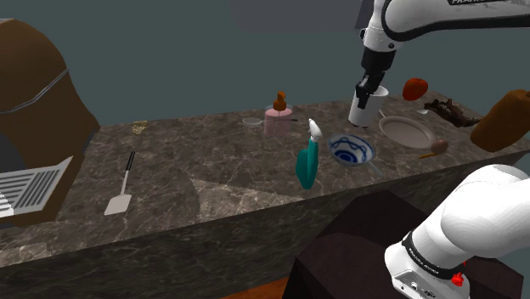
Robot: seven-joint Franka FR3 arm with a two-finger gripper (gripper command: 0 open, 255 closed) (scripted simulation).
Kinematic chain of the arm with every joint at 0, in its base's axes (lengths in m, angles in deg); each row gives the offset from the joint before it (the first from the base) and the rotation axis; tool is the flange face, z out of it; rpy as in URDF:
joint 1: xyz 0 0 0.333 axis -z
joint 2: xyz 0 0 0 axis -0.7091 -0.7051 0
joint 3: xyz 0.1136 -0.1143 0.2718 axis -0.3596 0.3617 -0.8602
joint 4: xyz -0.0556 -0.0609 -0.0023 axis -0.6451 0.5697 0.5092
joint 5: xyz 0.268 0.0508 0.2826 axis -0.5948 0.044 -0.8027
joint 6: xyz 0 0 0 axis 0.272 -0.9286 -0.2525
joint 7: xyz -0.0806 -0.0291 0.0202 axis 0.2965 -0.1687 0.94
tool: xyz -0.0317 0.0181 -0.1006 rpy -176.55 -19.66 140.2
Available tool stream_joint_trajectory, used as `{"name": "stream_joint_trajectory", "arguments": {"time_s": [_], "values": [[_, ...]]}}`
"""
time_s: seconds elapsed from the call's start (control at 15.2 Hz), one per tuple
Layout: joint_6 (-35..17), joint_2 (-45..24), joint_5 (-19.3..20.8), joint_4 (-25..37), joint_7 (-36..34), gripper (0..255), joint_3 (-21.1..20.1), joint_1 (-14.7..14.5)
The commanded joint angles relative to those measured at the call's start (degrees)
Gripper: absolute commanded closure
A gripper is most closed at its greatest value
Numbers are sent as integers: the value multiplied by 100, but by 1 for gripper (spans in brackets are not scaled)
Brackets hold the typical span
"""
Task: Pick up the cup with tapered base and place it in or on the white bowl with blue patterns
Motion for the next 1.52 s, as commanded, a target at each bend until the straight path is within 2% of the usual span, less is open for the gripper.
{"name": "stream_joint_trajectory", "arguments": {"time_s": [0.0, 1.25, 1.45], "values": [[-10, 167, -19, -190, -86, 255, -66, -18], [-1535, -82, 101, -1471, -221, 255, 37, 20], [-1535, -82, 101, -1471, -221, 255, 37, 20]]}}
